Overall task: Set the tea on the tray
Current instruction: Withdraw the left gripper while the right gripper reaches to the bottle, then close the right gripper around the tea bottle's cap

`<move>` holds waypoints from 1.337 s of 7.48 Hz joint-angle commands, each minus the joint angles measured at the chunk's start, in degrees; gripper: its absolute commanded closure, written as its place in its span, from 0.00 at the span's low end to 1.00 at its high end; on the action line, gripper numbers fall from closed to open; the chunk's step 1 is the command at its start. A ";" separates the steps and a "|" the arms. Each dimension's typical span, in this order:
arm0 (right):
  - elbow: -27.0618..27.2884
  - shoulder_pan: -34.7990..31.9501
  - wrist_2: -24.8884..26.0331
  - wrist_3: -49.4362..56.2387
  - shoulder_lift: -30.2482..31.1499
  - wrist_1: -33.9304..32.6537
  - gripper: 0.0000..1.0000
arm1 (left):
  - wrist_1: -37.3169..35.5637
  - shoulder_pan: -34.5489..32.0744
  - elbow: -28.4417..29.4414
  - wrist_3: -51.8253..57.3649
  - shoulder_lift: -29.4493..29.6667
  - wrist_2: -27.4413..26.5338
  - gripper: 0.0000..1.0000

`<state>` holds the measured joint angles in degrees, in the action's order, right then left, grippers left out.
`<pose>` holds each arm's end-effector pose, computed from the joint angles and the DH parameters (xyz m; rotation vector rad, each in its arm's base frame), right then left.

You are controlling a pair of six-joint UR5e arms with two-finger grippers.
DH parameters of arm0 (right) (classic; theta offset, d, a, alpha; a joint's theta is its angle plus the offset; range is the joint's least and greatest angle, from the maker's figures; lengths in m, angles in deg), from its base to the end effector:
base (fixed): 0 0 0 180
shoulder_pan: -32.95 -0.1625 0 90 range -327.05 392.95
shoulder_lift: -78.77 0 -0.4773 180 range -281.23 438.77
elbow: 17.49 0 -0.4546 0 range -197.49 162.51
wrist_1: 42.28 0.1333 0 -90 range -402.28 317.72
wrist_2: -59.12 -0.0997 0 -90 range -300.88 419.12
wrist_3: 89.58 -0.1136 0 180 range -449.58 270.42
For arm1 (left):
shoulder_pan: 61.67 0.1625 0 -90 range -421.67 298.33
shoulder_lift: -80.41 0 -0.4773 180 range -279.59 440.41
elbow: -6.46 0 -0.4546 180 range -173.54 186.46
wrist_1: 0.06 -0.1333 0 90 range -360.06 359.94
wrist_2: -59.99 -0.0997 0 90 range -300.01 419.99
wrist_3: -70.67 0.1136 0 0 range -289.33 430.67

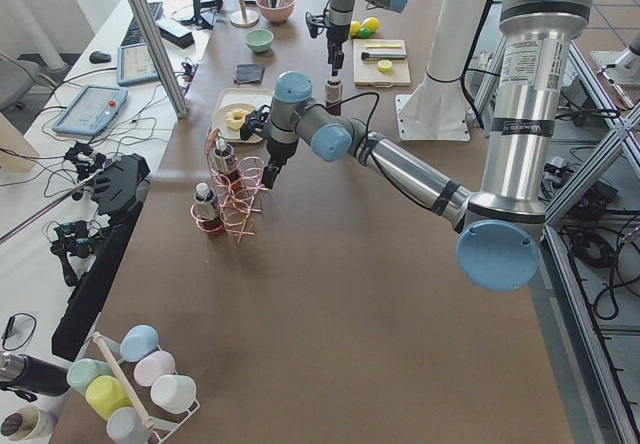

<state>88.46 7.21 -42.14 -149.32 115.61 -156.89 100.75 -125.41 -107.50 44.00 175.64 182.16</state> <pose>-0.5762 -0.4012 0.0335 0.1989 -0.7717 -0.1510 0.1907 -0.5511 0.4257 0.3683 0.7845 0.1892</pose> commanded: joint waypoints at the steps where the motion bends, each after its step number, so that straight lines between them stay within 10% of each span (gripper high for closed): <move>1: -1.97 0.16 0.10 0.32 0.24 0.35 0.27 | 0.00 0.03 0.14 -0.21 0.13 0.00 0.03; 4: -1.98 1.13 0.01 -0.64 1.21 3.42 0.28 | 0.00 0.03 0.41 -0.22 0.13 -0.09 0.03; 6: -1.71 1.13 -0.07 -0.64 1.65 3.51 0.52 | 0.00 -0.06 0.06 -0.30 -0.13 0.00 0.02; 8: -1.36 1.04 -0.16 -0.73 1.48 3.43 1.00 | 0.09 -0.06 0.06 -0.39 -0.31 -0.09 0.02; 10: -1.28 0.34 -0.51 -0.99 1.21 3.17 1.00 | 0.09 -0.15 -0.21 -0.39 -0.49 0.00 0.03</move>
<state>86.95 8.28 -42.31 -150.12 117.15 -153.47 100.82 -125.47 -107.54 43.62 175.30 182.08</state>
